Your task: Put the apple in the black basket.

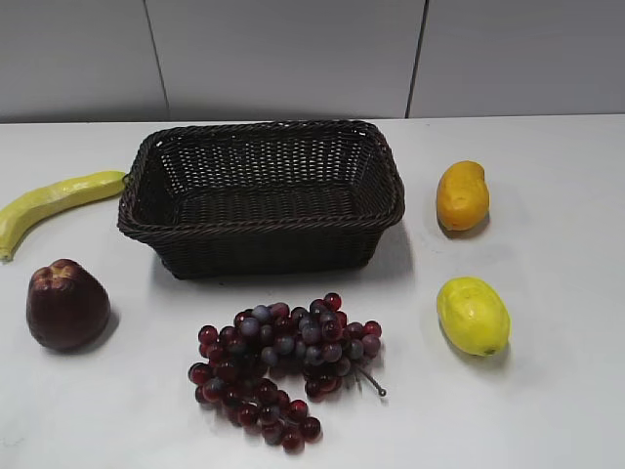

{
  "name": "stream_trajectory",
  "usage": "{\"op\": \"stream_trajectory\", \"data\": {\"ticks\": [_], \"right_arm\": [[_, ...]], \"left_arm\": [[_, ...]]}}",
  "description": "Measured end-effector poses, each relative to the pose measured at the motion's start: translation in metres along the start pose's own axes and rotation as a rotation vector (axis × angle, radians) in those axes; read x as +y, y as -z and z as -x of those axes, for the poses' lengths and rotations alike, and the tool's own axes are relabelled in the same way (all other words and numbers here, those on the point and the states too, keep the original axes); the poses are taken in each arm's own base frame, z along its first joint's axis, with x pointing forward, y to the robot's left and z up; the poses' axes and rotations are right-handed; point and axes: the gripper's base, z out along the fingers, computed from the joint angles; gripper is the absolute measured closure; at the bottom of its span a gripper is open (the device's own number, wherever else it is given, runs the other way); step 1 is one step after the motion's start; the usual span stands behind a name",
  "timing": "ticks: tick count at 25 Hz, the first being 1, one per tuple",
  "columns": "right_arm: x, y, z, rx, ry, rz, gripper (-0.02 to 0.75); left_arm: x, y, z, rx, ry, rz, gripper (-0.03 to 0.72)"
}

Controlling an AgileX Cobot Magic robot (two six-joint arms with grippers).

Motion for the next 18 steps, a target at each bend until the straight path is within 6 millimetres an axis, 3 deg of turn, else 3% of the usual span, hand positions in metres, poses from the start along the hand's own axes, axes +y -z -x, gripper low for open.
{"op": "stream_trajectory", "data": {"ticks": [4,8,18], "right_arm": [[0.0,0.0,0.0,0.0,0.0,0.0,0.167],[0.0,0.0,0.0,0.0,0.0,0.0,0.167],[0.0,0.0,0.0,0.0,0.0,0.0,0.167]], "left_arm": [[0.0,-0.023,0.018,0.125,-0.01,0.004,0.103],[-0.002,-0.059,0.034,0.238,-0.012,-0.03,0.1],[-0.004,-0.139,0.057,0.401,-0.098,-0.111,0.099]]}}
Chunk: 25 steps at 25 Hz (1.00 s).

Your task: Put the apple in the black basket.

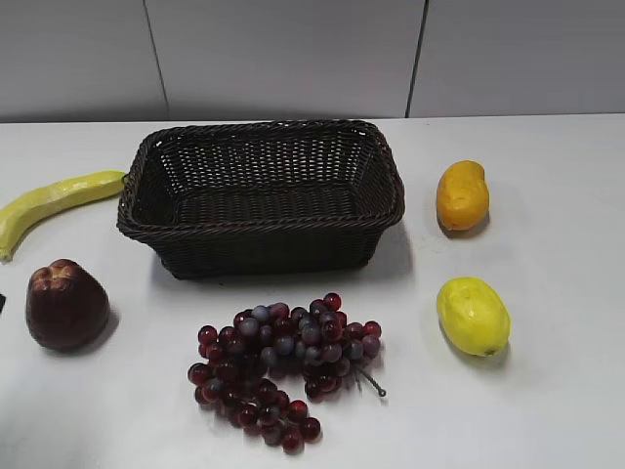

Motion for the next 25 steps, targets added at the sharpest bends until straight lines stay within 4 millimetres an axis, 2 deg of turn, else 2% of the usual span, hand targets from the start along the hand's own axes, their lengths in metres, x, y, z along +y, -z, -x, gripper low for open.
{"op": "stream_trajectory", "data": {"ticks": [7,13,18,25], "right_arm": [[0.0,0.0,0.0,0.0,0.0,0.0,0.167],[0.0,0.0,0.0,0.0,0.0,0.0,0.167],[0.0,0.0,0.0,0.0,0.0,0.0,0.167],[0.0,0.0,0.0,0.0,0.0,0.0,0.167]], "left_arm": [[0.012,-0.044,0.05,0.129,-0.032,-0.018,0.099],[0.023,-0.088,0.074,0.238,-0.051,-0.018,0.097],[0.028,-0.115,0.082,0.311,-0.037,-0.035,0.094],[0.031,-0.139,0.074,0.415,-0.029,-0.052,0.092]]}}
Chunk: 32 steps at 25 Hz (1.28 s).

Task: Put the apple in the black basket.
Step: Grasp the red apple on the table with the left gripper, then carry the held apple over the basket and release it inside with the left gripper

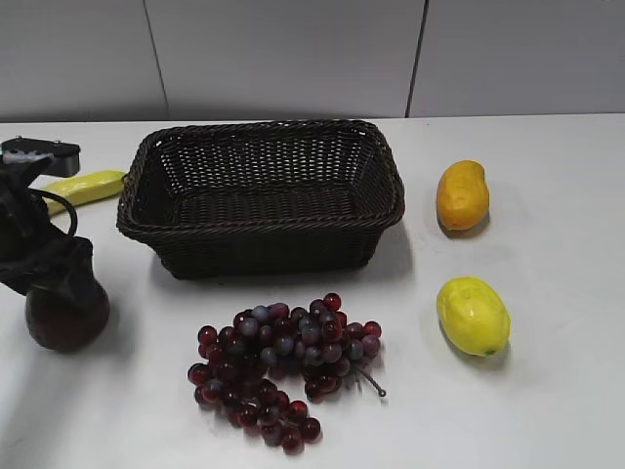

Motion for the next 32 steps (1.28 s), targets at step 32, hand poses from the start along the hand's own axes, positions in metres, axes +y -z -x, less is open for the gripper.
{"op": "stream_trajectory", "data": {"ticks": [32], "right_arm": [[0.0,0.0,0.0,0.0,0.0,0.0,0.167]], "left_arm": [[-0.078,0.147,0.099,-0.595,-0.339,0.075,0.123]]}}
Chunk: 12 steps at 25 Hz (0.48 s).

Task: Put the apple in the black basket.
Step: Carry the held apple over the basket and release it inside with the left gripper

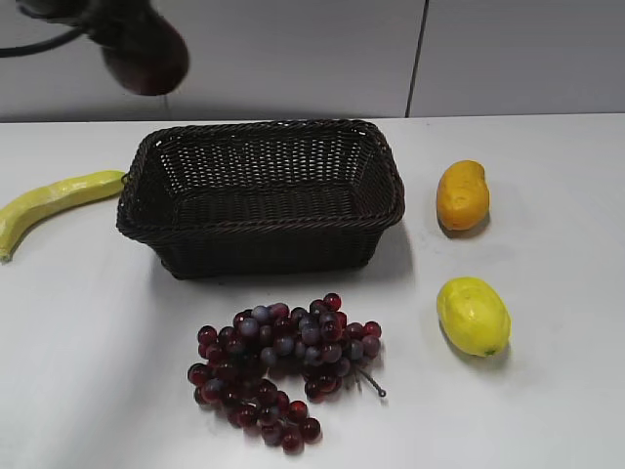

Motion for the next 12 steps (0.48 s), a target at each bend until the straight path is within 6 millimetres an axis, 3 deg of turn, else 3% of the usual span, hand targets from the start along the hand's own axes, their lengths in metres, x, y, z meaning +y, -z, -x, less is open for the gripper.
{"op": "stream_trajectory", "data": {"ticks": [6,12], "right_arm": [[0.0,0.0,0.0,0.0,0.0,0.0,0.167],[0.0,0.0,0.0,0.0,0.0,0.0,0.167]], "left_arm": [[-0.048,-0.063,0.018,0.097,-0.154,-0.086,0.125],[-0.059,-0.121,0.0,0.196,-0.216,-0.09,0.125]]}}
